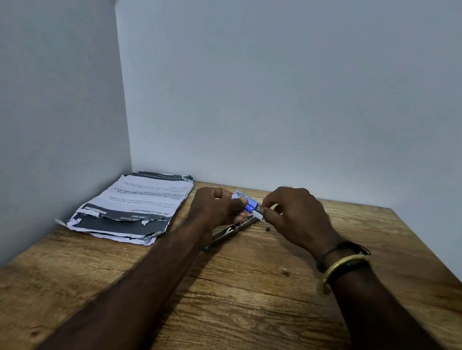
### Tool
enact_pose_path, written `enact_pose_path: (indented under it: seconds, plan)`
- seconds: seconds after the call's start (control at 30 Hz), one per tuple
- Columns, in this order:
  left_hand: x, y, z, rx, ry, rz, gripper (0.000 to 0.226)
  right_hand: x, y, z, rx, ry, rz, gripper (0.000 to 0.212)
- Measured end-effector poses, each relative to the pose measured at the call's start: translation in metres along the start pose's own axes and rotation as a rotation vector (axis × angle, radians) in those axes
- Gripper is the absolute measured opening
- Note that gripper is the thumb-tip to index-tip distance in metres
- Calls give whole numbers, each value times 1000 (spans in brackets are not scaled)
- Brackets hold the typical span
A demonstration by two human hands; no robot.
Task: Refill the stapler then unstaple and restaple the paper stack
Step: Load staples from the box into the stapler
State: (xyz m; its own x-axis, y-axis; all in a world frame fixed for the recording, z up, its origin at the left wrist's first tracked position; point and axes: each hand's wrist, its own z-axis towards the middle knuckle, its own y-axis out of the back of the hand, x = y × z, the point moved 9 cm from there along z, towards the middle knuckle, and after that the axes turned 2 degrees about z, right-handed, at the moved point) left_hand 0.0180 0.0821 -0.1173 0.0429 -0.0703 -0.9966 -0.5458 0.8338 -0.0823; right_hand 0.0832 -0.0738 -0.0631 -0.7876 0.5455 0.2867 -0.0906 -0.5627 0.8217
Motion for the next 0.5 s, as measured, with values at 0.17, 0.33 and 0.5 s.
enact_pose_path:
  seconds: [0.17, 0.33, 0.5]
  plan:
    - [-2, 0, -1, -17, -1, 12, 28, 3, 4, -2, -62, 38, 21, 14]
    - [-3, 1, -2, -22, -3, 33, 30, 0, 8, -1, -115, 34, 156, 12]
    - [-3, 1, -1, -22, -5, 46, 27, -10, 2, 1, -102, -17, 307, 12]
